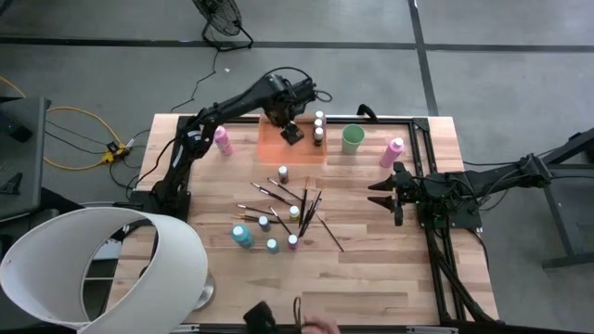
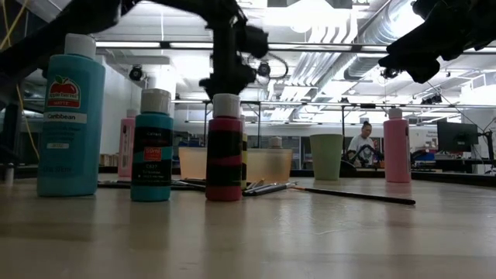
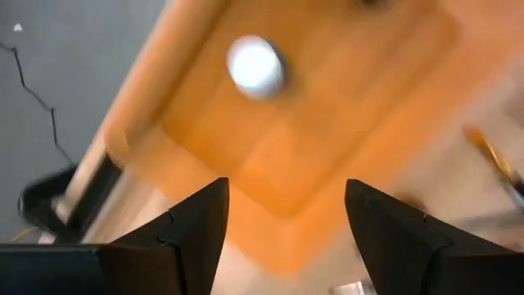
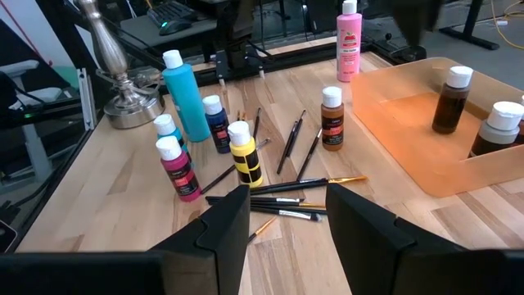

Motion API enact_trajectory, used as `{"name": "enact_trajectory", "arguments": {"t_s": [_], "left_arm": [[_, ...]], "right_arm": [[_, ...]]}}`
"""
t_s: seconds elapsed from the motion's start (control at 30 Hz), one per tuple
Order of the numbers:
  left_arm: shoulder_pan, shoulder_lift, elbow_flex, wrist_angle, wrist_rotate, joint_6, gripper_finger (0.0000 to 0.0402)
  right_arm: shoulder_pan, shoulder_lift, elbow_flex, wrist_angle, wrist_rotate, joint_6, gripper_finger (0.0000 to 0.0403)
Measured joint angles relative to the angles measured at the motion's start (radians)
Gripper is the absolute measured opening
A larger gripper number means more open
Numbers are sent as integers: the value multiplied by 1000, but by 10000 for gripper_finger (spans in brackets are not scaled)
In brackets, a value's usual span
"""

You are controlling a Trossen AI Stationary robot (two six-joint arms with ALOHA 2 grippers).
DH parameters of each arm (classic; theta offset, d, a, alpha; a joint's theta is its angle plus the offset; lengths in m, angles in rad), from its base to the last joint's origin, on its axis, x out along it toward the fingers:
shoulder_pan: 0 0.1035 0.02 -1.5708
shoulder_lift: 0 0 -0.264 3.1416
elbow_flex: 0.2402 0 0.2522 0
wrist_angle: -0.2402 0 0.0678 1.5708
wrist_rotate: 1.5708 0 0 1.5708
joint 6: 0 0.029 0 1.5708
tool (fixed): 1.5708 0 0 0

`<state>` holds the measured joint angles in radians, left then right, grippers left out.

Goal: Pick & Place Paint Supplies
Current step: Put the small orange paint bottle into the orange bin

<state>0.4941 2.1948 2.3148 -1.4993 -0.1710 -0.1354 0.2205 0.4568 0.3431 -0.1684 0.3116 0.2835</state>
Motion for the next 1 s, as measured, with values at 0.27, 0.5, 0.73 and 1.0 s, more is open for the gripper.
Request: {"name": "enact_trajectory", "arguments": {"t_s": [0.27,0.5,0.73,1.0], "left_arm": [[-126,-100,-2,-76,-4,26,237],[-185,-210,-138,-69,-8,26,237],[-238,-427,-522,175,-20,64,237],[-268,-646,-982,603,25,196,237]], "right_arm": [[0,0,0,0,0,0,155],[0,0,0,0,0,0,155],[0,0,0,0,0,0,155],[0,0,0,0,0,0,155]]}}
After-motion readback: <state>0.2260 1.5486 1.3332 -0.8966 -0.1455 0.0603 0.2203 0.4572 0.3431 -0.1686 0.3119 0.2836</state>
